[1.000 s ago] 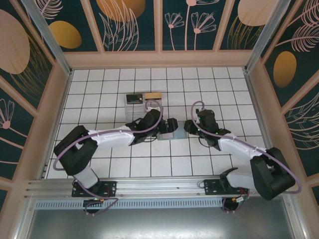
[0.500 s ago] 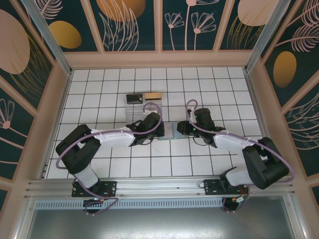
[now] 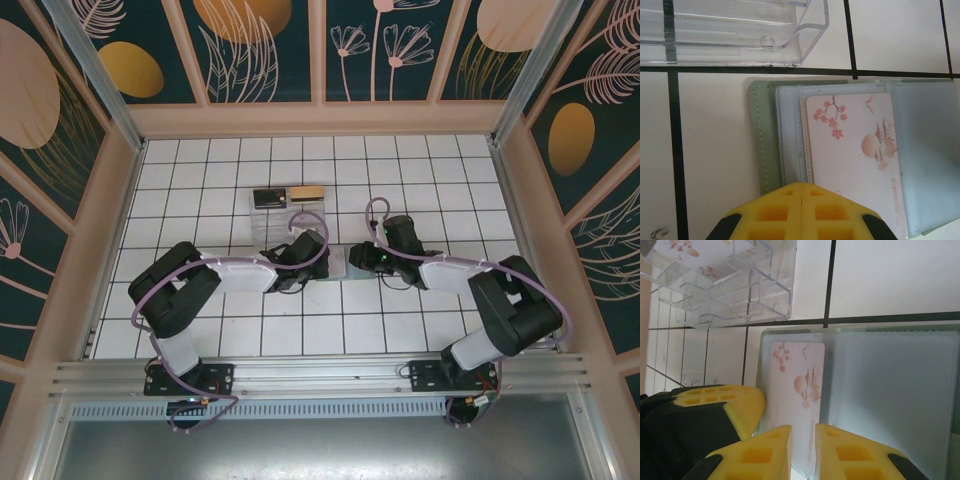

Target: Take the credit cards out of the card holder

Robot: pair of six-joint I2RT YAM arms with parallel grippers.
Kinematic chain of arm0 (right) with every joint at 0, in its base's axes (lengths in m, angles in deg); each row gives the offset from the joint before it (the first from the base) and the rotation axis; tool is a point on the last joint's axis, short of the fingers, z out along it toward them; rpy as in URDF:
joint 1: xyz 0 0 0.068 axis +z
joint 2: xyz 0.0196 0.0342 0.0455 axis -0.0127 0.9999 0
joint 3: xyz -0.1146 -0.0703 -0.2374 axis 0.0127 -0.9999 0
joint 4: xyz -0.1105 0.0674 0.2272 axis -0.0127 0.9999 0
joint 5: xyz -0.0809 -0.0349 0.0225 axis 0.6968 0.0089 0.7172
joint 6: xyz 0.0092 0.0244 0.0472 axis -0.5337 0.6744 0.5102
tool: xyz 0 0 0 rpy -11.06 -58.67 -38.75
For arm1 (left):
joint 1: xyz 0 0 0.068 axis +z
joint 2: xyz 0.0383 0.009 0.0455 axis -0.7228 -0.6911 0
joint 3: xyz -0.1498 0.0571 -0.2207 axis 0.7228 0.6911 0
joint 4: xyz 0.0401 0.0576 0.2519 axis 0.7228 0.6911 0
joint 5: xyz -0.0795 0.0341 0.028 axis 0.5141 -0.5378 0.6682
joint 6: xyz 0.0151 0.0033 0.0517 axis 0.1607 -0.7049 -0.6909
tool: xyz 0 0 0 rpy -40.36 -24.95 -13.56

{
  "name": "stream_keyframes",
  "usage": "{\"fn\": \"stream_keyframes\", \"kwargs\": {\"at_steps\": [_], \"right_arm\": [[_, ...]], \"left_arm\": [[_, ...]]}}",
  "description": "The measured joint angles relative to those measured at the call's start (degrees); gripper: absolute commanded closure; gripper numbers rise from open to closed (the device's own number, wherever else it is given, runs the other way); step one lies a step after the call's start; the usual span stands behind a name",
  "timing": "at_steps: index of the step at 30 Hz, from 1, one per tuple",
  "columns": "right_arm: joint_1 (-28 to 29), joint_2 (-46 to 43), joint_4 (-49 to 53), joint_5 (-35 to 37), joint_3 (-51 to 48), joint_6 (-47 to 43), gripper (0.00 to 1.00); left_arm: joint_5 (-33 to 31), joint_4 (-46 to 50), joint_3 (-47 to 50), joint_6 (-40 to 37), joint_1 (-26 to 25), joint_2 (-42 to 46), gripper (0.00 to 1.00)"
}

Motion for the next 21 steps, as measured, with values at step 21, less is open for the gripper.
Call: {"fn": "stream_keyframes", "kwargs": {"at_steps": [21], "right_arm": [[0.2, 6.6, -3.0, -3.0, 0.7, 3.0, 0.80]], "left_arm": [[0.8, -1.4, 0.0, 0.1, 0.0, -0.7, 1.00]]}}
